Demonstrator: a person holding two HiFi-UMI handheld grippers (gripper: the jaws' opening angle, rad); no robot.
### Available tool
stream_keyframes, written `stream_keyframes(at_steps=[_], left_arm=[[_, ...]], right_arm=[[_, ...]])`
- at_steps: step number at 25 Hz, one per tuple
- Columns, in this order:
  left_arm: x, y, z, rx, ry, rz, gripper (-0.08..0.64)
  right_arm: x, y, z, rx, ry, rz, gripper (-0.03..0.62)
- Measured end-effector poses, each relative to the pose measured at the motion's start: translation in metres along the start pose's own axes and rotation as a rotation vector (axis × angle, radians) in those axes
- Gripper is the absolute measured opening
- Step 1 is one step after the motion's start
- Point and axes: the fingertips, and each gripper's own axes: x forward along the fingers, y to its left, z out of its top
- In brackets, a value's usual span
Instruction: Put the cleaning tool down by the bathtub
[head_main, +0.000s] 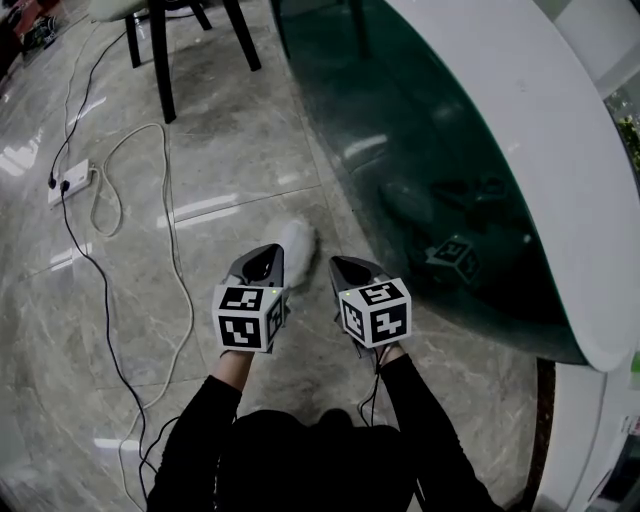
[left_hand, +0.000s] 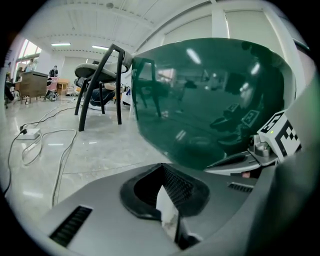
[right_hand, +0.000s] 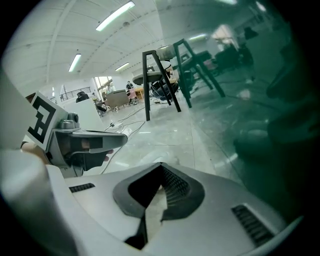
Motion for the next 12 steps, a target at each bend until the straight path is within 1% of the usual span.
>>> stream_keyframes(at_steps=[6,12], left_arm=[[-0.006,0.001,-0.002,-0.022,0.001,-0.002,0.008],[-0.011,-0.003,0.0,-0.042,-0.003,-0.01,0.008]], right_arm=[[-0.002,0.014,0.002,-0.059,-0.004,0.002,0.0],[-0.007,0.014,0.002,-0.069,-0.016,-0.012,0.0]])
